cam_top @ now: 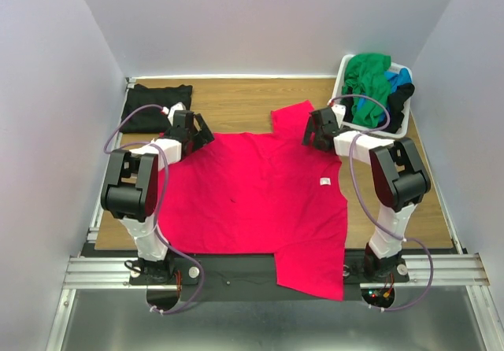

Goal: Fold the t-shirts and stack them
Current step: Flatten the tshirt out

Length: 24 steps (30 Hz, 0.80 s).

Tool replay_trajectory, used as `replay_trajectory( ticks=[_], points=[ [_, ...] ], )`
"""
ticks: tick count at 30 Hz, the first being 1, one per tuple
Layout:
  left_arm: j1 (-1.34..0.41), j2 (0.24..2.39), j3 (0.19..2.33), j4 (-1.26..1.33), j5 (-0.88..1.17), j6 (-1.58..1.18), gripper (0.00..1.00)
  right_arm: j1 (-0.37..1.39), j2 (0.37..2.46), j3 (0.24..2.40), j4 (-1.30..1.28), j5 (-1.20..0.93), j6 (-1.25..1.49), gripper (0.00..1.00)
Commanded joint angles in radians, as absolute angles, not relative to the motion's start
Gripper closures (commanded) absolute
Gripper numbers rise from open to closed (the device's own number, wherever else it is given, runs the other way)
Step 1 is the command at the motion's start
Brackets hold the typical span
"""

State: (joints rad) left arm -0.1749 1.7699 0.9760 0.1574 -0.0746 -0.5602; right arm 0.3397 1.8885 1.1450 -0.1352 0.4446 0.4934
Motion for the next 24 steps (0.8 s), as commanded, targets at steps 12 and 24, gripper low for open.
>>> replay_trajectory(
  ticks=[12,24],
  points=[
    [-0.178,1.336,0.942,-0.283,-0.307,-0.705,0.02,0.353,1.519,1.008,-0.144,0.264,0.52,0.0],
    [-0.069,1.192,0.942,-0.267,-0.351,-0.678,0.01,0.36,1.526,1.17,-0.175,0.268,0.43,0.0]
  ],
)
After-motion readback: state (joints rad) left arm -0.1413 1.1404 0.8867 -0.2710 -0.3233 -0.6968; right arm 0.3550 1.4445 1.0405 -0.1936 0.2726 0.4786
